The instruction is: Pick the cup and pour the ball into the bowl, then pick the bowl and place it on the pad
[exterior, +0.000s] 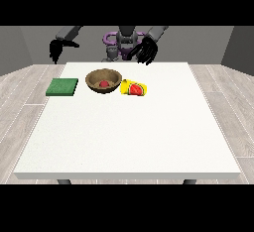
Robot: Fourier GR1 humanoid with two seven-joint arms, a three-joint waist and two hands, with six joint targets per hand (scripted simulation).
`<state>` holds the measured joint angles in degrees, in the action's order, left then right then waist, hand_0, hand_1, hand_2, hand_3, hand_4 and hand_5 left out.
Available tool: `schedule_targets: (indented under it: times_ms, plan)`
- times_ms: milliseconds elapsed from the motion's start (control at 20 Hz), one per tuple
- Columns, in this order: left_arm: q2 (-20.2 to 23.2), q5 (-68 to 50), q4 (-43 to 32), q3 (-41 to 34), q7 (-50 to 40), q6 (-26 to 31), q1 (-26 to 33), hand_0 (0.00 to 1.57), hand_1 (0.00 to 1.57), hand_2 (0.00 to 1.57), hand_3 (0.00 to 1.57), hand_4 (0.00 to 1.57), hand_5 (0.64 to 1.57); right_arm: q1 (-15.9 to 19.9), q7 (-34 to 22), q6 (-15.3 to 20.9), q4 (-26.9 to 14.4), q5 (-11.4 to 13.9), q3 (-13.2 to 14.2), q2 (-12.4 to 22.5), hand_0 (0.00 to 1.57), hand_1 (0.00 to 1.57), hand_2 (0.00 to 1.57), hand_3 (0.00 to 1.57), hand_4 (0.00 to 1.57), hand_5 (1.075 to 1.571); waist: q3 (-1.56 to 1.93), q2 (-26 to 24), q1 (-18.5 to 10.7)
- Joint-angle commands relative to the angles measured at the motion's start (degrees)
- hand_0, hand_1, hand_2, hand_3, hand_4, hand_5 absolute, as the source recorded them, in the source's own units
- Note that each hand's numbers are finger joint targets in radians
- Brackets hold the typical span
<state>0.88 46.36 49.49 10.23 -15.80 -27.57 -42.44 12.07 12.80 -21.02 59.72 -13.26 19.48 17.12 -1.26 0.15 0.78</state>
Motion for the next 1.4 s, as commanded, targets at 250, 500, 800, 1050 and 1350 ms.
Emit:
schedule_targets:
  times_ms: [250,500,800,1050,1350]
  plan:
    - [-0.9,-35.7,14.7,-3.9,24.3,7.5,15.7,0.00,0.00,0.00,0.00,0.00,1.565,3.2,0.6,11.4,2.2,4.1,-2.7,-8.1,0.00,0.00,0.00,0.00,0.21,1.571,0.87,5.5,-5.4]
    - [2.3,-39.9,15.7,-7.7,29.4,18.3,15.9,0.00,0.00,0.00,0.00,0.00,1.563,4.1,5.3,18.4,0.2,5.9,-3.4,-14.0,0.00,0.00,0.00,0.00,0.31,1.569,1.24,7.4,-8.2]
    - [4.4,-40.1,18.0,-8.8,30.5,21.0,19.5,0.00,0.00,0.00,0.00,0.00,1.565,8.6,5.9,19.9,-9.1,5.2,-3.0,-13.0,0.00,0.00,0.00,0.00,0.26,1.567,1.28,6.2,-7.5]
    - [5.4,-40.2,19.4,-10.4,31.7,21.5,17.6,0.00,0.00,0.00,0.00,0.00,1.566,13.3,13.5,18.7,-17.2,4.6,-1.3,-10.3,0.00,0.00,0.00,0.00,0.19,1.563,1.29,10.9,-7.2]
    - [7.2,-41.4,23.1,-11.3,29.1,24.9,19.2,0.00,0.00,0.00,0.00,0.00,1.566,15.0,17.4,18.8,-24.5,5.2,-2.2,-10.2,0.00,0.00,0.00,0.00,0.10,1.563,1.29,10.1,-8.1]
